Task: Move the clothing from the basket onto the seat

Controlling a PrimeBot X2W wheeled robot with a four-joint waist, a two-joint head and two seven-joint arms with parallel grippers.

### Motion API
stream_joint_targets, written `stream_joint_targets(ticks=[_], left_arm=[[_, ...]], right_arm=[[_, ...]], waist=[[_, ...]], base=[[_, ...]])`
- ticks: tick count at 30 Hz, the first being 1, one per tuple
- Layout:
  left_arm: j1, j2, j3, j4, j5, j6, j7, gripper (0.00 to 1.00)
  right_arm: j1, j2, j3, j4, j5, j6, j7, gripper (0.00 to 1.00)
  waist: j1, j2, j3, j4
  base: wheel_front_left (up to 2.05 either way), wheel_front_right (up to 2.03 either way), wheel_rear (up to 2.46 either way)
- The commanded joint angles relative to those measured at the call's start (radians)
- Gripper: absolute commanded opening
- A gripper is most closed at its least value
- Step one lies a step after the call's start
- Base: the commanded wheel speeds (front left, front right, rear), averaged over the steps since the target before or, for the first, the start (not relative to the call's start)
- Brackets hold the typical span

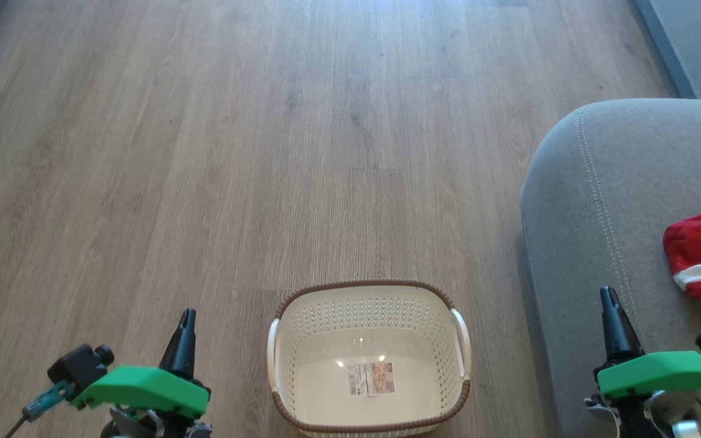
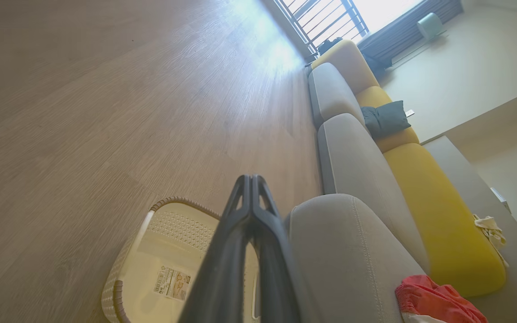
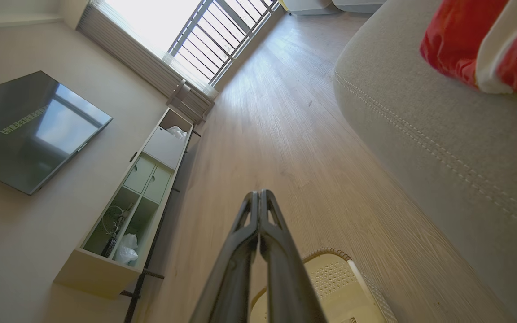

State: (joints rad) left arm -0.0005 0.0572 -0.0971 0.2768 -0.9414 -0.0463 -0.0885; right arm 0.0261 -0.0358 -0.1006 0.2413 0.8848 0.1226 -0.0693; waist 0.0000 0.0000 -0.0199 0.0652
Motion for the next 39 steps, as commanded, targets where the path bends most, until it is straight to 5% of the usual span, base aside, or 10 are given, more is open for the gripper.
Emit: stream_joint_targets(ticks=[1,39], left_arm=[[-0.052,0.009,0.026,-0.032,-0.027,-0.009,0.005,0.00],[-0.085,0.009,0.125,-0.032,-0.427,-0.055,0.114,0.00]], right_arm=[[-0.059,-0.009,0.005,-0.028,0.028,0.004,0.006,0.00],[-0.105,-0.012,-0.006,-0.009,0.451,0.007,0.113,0.00]], waist=[[0.0000,0.0000,0.001,-0.001],[0.0000,0.0000,0.014,-0.040]], base=[[0.00,0.00,0.00],[0.00,0.00,0.00]])
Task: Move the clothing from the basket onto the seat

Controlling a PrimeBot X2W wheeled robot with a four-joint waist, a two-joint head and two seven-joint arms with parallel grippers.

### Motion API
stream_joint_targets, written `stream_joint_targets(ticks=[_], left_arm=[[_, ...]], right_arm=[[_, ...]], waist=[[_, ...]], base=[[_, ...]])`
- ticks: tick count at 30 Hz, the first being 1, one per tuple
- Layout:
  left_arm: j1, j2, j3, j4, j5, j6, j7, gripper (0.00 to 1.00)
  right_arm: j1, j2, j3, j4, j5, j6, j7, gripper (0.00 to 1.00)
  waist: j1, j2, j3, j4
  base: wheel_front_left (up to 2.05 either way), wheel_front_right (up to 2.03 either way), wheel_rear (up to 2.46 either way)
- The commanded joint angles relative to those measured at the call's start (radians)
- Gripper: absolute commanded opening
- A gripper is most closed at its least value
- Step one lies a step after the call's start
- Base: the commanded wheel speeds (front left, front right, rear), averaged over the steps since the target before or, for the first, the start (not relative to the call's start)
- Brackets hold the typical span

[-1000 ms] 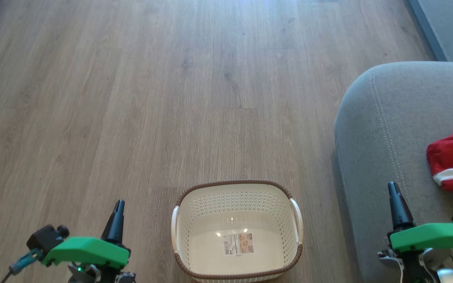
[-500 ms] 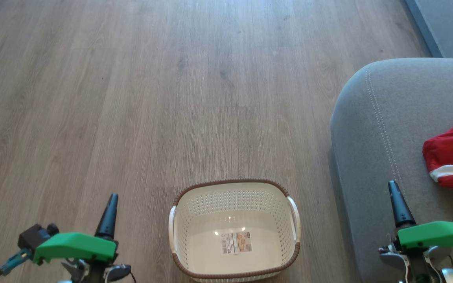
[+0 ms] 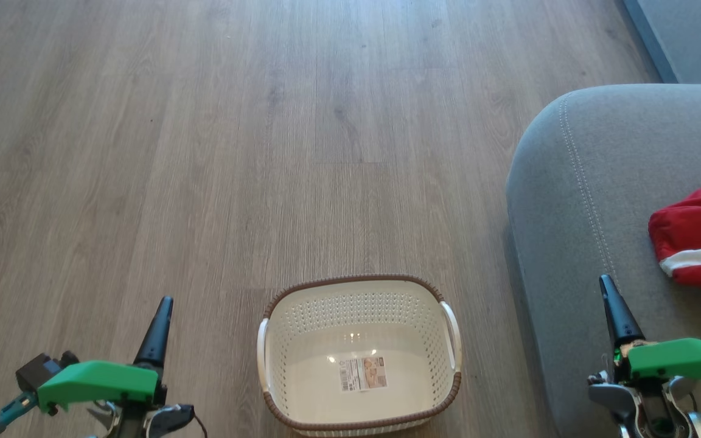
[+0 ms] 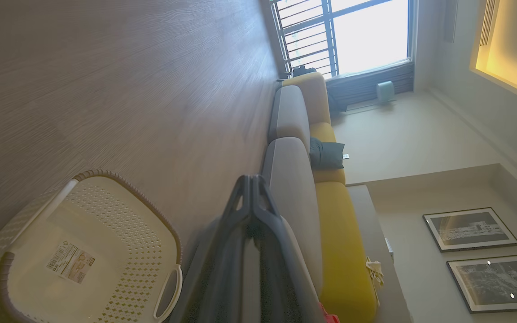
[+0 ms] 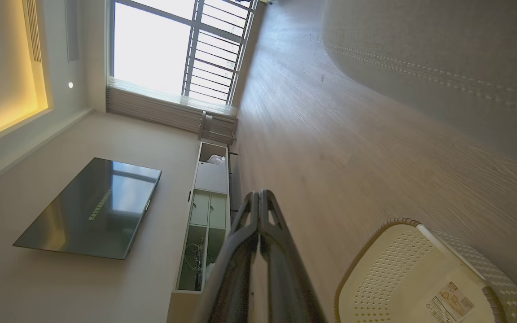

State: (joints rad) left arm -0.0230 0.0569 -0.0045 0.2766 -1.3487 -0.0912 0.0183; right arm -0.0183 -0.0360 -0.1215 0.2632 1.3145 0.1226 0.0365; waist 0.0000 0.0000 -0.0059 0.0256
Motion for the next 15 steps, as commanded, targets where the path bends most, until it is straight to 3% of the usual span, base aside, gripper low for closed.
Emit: stream_joint_targets(ticks=[1,15], left_arm=[[-0.063,0.009,0.036,-0.032,-0.031,-0.011,0.011,0.00],[-0.075,0.008,0.072,-0.032,-0.170,-0.027,0.050,0.00]], right_arm=[[-0.062,-0.012,0.014,-0.030,0.033,0.007,0.010,0.00],[-0.078,-0.013,0.011,-0.024,0.182,0.007,0.048,0.00]], waist=[[0.0000,0.0000,0.001,-0.002],[0.0000,0.0000,0.005,-0.015]], base=[[0.00,0.00,0.00],[0.00,0.00,0.00]])
